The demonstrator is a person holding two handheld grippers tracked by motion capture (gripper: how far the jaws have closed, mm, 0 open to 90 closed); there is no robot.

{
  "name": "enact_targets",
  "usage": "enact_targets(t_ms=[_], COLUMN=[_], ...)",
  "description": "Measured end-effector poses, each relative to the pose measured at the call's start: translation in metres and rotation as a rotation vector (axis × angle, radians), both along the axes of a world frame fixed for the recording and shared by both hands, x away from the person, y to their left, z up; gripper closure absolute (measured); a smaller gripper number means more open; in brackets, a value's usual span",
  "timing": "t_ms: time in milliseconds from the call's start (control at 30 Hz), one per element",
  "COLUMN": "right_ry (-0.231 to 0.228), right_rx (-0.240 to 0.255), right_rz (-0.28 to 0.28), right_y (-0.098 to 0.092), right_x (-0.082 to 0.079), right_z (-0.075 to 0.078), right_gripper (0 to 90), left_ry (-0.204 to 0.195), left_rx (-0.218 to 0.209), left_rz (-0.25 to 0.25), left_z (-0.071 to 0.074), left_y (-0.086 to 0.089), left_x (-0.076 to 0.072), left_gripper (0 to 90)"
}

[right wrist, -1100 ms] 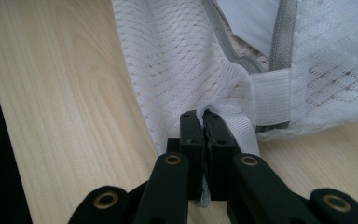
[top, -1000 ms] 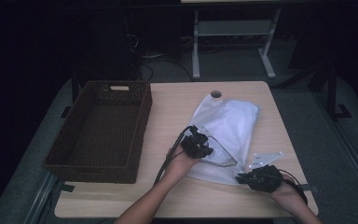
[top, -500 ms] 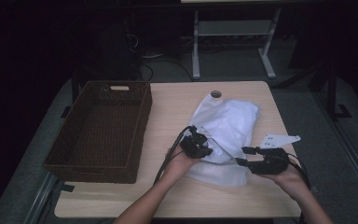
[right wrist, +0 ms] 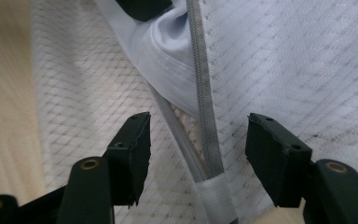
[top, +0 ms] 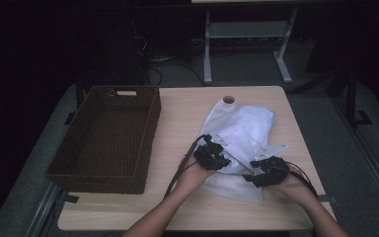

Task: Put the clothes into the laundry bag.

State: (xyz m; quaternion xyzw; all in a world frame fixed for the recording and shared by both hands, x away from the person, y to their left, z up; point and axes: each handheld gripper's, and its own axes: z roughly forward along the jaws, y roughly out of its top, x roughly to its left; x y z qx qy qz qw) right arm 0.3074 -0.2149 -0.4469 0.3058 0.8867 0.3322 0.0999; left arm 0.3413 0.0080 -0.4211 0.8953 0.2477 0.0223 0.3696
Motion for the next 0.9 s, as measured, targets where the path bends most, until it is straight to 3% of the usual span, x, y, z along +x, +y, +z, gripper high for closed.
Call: enact_targets(t_ms=[167, 233, 300, 533, 667, 800, 900], right_ry=[0.042, 0.045, 0.046, 0.031, 0.035, 0.028, 0.022], right_rx=[-0.063, -0.059, -0.067, -0.100, -0.108, -0.109, -0.121], right_rz=[-0.016, -0.028, -0.022, 0.023, 0.057, 0.081, 0.108], right_y=[0.002, 0.002, 0.002, 0.007, 0.006, 0.005, 0.005], right_x=[0.001, 0.002, 0.002, -0.001, -0.002, -0.003, -0.004], right_z=[-0.013, -0.013, -0.012, -0.011, -0.010, -0.010, -0.010], right_gripper=[59.1, 71.5, 77.2, 86.3, 87.0, 87.1, 87.2], left_ry=[0.004, 0.004, 0.000, -0.099, -0.091, -0.104, -0.098], left_rx=[0.042, 0.060, 0.062, 0.141, 0.111, 0.077, 0.047], left_rz=[-0.023, -0.025, -0.017, 0.087, 0.166, 0.231, 0.255], left_z=[-0.007, -0.013, -0.016, -0.030, -0.042, -0.044, -0.046], left_y=[-0.011, -0.015, -0.021, -0.041, -0.041, -0.038, -0.035], left_x=[-0.004, -0.001, 0.003, 0.021, 0.039, 0.052, 0.058], left_gripper=[84.0, 82.9, 85.5, 87.6, 87.7, 87.7, 87.6])
